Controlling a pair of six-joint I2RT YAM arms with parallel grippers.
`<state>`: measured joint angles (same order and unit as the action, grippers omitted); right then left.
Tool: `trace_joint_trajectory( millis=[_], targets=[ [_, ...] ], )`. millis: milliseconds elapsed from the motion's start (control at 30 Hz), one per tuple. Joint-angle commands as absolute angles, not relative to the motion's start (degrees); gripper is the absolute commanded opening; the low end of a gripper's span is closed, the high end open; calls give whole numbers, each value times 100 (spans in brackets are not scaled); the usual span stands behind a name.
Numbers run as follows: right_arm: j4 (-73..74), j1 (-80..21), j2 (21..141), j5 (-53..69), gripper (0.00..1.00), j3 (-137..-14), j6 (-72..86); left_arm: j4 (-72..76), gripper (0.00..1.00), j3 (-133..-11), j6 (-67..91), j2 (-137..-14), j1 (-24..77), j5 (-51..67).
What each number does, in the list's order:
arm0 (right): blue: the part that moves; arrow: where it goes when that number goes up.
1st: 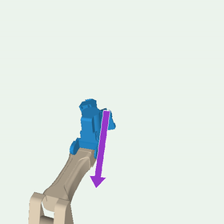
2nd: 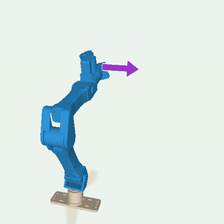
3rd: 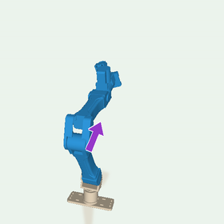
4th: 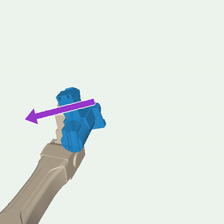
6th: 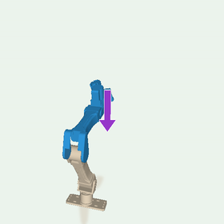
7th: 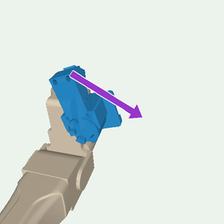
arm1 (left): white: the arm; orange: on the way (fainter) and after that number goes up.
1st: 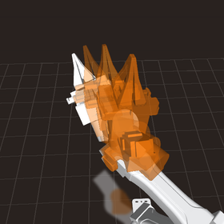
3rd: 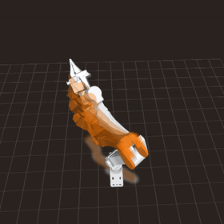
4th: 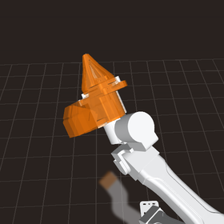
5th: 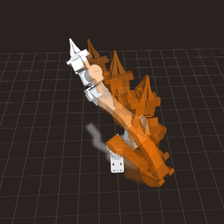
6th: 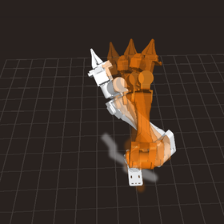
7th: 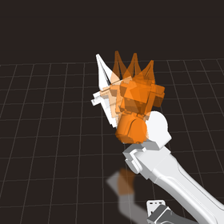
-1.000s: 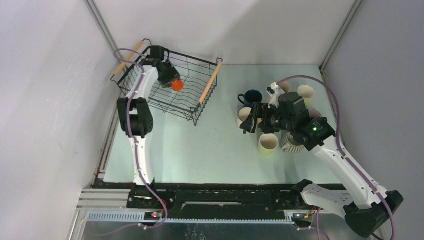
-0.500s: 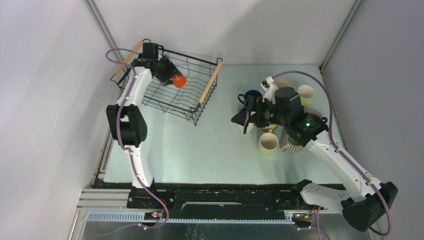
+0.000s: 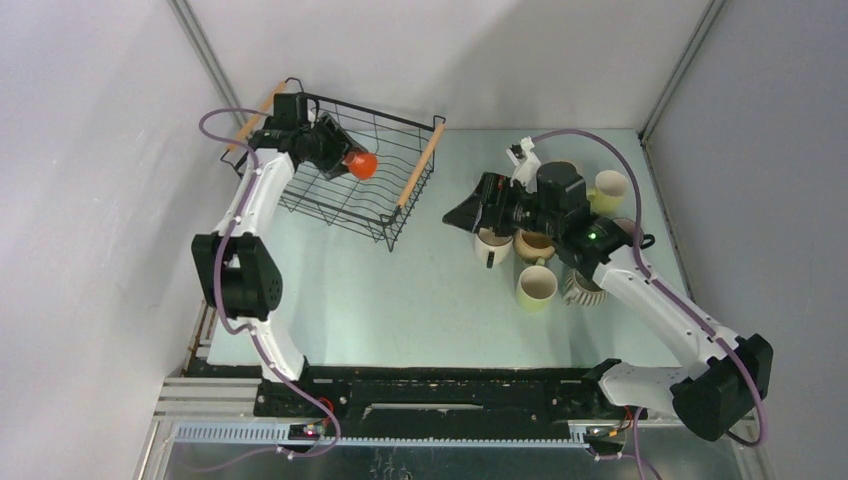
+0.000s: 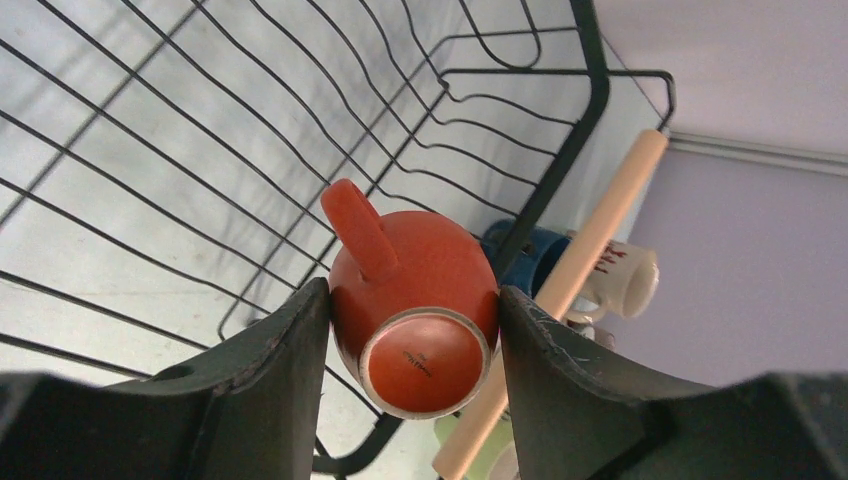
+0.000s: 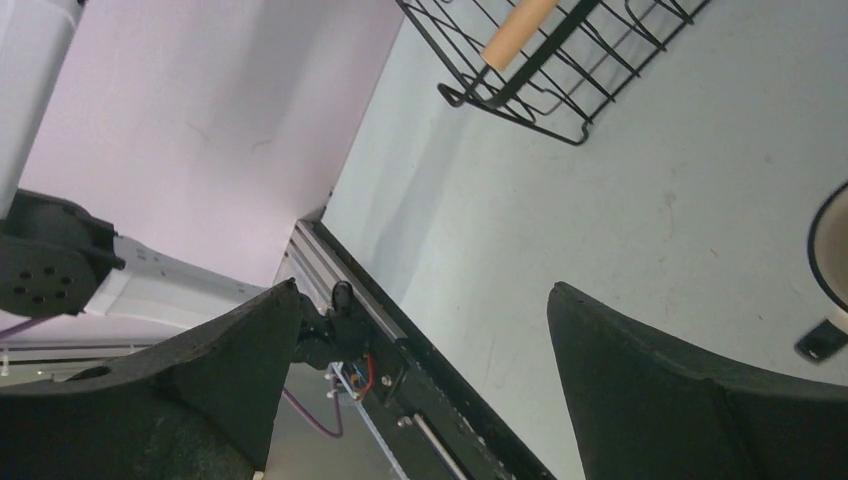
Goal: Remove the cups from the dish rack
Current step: Unload the cup from the dish rack.
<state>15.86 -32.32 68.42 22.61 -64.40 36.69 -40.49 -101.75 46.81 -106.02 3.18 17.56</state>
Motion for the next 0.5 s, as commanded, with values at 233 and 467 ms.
trace_joint_trajectory(
  millis=[233, 467],
  targets=[
    [-265, -3385, 7592, 2508, 99, -6523, 4144, -3455, 30, -9309, 5164, -9349, 608, 2424],
    [-905, -3563, 8257, 2492, 95, -6813, 4280, -3412, 30, -8923, 5281, -8792, 774, 2627]
  ],
)
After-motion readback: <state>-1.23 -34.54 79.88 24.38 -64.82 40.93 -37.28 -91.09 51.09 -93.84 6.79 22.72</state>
